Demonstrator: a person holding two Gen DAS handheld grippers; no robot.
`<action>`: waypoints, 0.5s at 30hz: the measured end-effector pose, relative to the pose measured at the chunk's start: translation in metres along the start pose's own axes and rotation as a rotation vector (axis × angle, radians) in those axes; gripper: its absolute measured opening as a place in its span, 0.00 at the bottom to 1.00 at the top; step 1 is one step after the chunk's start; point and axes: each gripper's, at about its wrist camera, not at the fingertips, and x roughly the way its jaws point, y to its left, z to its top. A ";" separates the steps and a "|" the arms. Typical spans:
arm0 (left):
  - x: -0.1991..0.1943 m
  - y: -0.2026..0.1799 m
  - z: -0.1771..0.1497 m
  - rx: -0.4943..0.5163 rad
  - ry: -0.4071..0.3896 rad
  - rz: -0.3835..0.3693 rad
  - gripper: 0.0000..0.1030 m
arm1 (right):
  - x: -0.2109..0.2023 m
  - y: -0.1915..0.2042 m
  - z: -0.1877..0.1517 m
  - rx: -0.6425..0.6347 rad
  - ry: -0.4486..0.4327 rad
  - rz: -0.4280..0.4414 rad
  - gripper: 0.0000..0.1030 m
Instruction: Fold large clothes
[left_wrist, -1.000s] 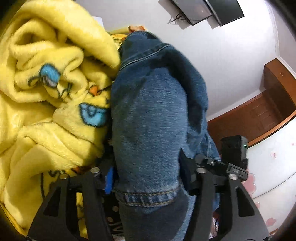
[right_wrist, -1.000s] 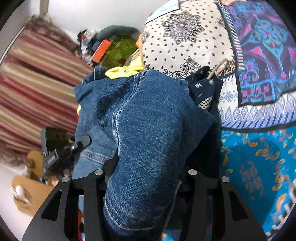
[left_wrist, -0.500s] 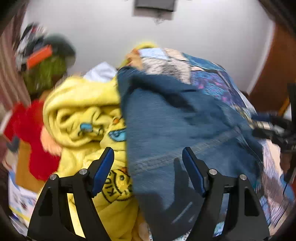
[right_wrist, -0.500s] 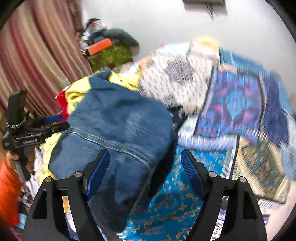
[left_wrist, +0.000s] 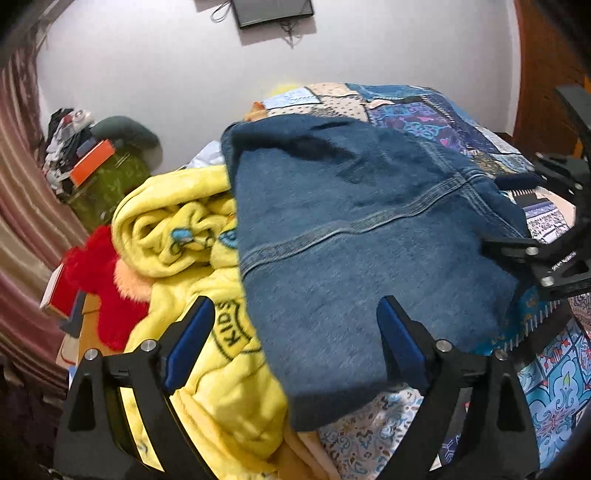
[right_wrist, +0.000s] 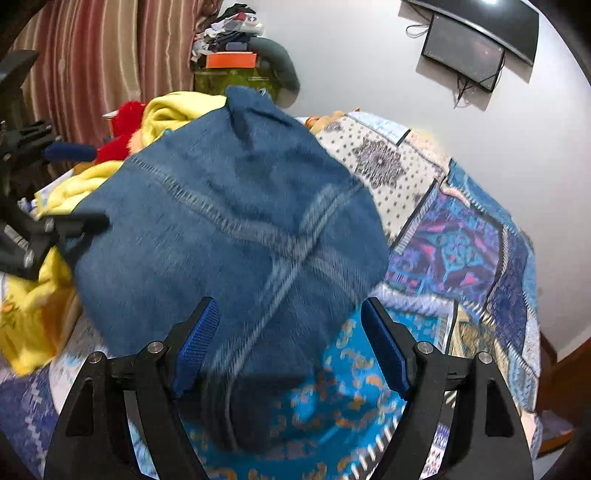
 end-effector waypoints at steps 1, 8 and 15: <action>-0.003 0.002 -0.003 -0.010 0.007 0.004 0.87 | -0.003 -0.007 -0.004 0.033 0.010 0.029 0.74; -0.037 0.014 -0.011 -0.093 0.014 0.042 0.87 | -0.040 -0.031 -0.012 0.216 0.042 0.108 0.74; -0.141 0.009 0.009 -0.201 -0.175 0.020 0.87 | -0.144 -0.016 0.005 0.239 -0.170 0.100 0.74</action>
